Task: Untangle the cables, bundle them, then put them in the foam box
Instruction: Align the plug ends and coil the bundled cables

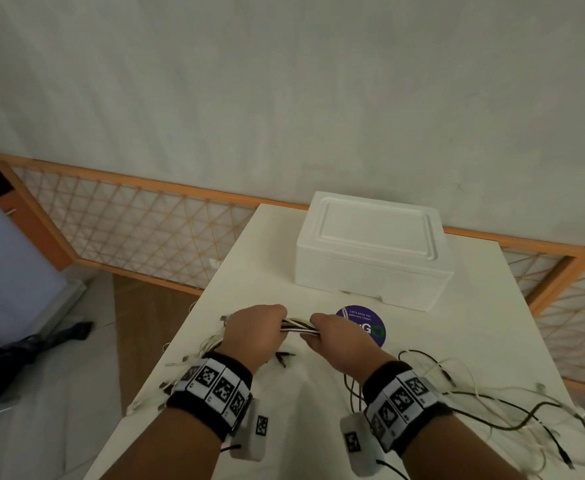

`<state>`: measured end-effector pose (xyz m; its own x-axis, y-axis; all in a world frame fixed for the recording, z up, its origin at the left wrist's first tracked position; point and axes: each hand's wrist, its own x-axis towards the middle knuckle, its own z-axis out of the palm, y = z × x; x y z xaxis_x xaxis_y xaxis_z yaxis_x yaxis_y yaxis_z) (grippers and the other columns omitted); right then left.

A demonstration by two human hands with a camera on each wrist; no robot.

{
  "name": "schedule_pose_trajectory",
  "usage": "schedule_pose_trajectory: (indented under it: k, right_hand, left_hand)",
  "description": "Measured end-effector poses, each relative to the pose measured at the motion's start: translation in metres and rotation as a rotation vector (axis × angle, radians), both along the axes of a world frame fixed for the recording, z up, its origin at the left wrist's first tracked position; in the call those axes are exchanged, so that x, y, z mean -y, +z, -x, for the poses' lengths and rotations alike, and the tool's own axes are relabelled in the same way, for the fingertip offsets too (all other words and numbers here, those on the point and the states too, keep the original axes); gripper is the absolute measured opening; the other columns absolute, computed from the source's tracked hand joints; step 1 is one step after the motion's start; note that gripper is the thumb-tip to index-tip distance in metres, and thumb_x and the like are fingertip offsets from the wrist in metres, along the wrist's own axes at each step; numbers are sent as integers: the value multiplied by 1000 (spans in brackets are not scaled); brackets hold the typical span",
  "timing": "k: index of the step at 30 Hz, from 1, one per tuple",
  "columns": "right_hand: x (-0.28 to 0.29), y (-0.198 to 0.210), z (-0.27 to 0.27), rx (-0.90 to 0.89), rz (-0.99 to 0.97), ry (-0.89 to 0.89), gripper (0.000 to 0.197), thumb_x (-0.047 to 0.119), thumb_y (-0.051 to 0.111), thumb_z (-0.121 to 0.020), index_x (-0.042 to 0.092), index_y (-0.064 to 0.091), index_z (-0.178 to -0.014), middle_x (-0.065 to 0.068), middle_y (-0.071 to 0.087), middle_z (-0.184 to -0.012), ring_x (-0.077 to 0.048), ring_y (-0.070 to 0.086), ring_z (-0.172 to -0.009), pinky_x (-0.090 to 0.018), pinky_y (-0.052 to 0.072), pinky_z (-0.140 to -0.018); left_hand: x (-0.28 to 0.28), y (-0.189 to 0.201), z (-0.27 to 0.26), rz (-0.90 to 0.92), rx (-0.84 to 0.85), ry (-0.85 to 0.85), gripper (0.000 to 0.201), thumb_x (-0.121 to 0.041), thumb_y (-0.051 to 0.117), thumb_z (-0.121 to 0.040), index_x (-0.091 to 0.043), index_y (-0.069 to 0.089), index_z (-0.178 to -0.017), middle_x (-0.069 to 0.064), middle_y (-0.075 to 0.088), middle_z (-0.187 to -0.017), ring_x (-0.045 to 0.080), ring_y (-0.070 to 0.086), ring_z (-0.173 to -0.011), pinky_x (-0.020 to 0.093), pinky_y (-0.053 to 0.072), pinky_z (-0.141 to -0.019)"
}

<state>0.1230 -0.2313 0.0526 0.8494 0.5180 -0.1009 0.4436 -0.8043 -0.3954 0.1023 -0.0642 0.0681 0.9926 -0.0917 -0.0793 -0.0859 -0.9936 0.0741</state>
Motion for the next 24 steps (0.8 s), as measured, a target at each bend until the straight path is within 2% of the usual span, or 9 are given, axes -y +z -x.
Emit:
schedule_pose_trajectory:
  k: [3,5,7,9,11,14,18,20,24]
  right_hand:
    - [3,-1,-1,54,92,-4,23,30,43,-95,10,54,-97,-9,63,-93,-28,60,-84,-30,36,-62]
    - [3,1,0,65,133,5,21,26,41,-95,10,54,-97,-8,63,-91,-28,61,-83,-30,38,-62]
    - [1,5,1,73,208,44,19,18,40,-94,8,55,-99,-10,62,-93,-30,62,-88,-32,42,-64]
    - [-3,8,1,80,382,122,23,5,41,-93,3,57,-109,-14,60,-110,-31,60,-103,-40,47,-76]
    - [-7,9,1,59,537,110,27,1,44,-93,2,57,-117,-14,57,-122,-29,57,-112,-39,47,-89]
    - [-7,8,0,-27,460,-38,25,9,49,-91,7,59,-114,-9,62,-115,-27,62,-103,-37,48,-82]
    - [18,-5,7,33,161,-75,24,27,57,-86,15,56,-106,-3,66,-101,-24,63,-91,-33,48,-77]
    - [40,-16,11,71,197,-78,25,28,54,-85,20,53,-109,1,66,-104,-24,62,-94,-33,43,-85]
    - [122,-47,25,-58,396,-290,21,23,50,-81,29,51,-101,4,67,-106,-20,61,-104,-32,37,-90]
  left_hand:
    - [6,3,1,-30,-136,6,33,-41,60,-84,-18,50,-105,3,60,-103,27,56,-109,35,40,-85]
    - [15,12,1,-191,-183,-6,64,-43,68,-75,-17,43,-127,11,46,-136,38,31,-136,56,18,-110]
    - [33,18,0,-231,-84,-80,71,-29,67,-76,-15,34,-137,13,39,-144,38,21,-141,62,6,-113]
    - [49,16,-4,-125,-40,-184,67,-17,63,-78,-16,32,-138,9,53,-126,32,48,-124,52,32,-108]
    - [53,7,-5,40,-68,-214,73,-18,64,-79,-21,27,-142,5,60,-111,26,61,-98,40,50,-85]
    - [48,-1,-6,131,-103,-205,69,-27,67,-78,-22,30,-137,5,64,-101,25,63,-89,36,52,-76]
    - [47,-9,-10,9,-66,-192,30,-36,64,-83,-18,54,-105,4,65,-97,26,63,-90,31,44,-68]
    - [37,-10,-13,-98,-83,-165,18,-29,51,-89,-16,61,-96,4,65,-98,25,62,-93,30,41,-69]
    - [-8,-18,-21,-125,-100,-60,24,-28,43,-93,-16,61,-101,3,65,-104,24,60,-97,31,45,-76]
